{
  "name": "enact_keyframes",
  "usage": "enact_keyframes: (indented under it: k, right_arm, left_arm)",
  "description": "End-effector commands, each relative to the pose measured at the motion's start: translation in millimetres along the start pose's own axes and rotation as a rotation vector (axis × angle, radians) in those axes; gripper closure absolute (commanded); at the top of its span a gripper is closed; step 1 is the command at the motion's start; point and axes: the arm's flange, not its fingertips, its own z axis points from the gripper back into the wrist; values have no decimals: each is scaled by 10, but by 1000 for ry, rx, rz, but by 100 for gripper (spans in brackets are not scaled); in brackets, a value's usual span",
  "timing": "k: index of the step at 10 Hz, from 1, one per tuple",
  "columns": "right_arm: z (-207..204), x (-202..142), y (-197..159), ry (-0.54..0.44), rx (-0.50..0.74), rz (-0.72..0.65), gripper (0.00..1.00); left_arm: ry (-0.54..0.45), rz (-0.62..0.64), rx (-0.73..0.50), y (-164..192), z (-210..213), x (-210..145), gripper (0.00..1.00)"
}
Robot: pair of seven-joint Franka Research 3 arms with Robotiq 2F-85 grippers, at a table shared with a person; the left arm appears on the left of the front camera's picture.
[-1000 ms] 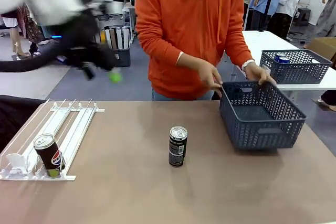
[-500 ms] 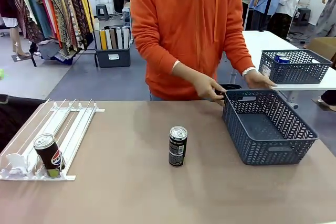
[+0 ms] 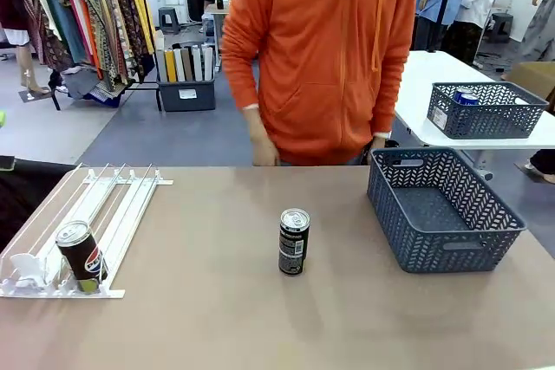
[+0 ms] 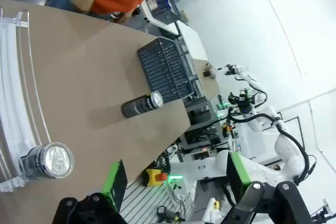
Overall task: Retrieve and store the cans from the dispenser.
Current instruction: Pick up one can from the Automatic Can Dispenser and place it in the middle of the table.
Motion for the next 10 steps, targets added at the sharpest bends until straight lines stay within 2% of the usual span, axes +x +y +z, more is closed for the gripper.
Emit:
enact_keyframes:
  k: [1,10]
  right_arm:
    - [-21,27,24,-17,23,18,0]
    - [-21,27,24,-17,23,18,0]
  left_arm:
    - [-6,-28,-3,-41,22,-11,0]
    - [-6,-28,-3,-41,22,-11,0]
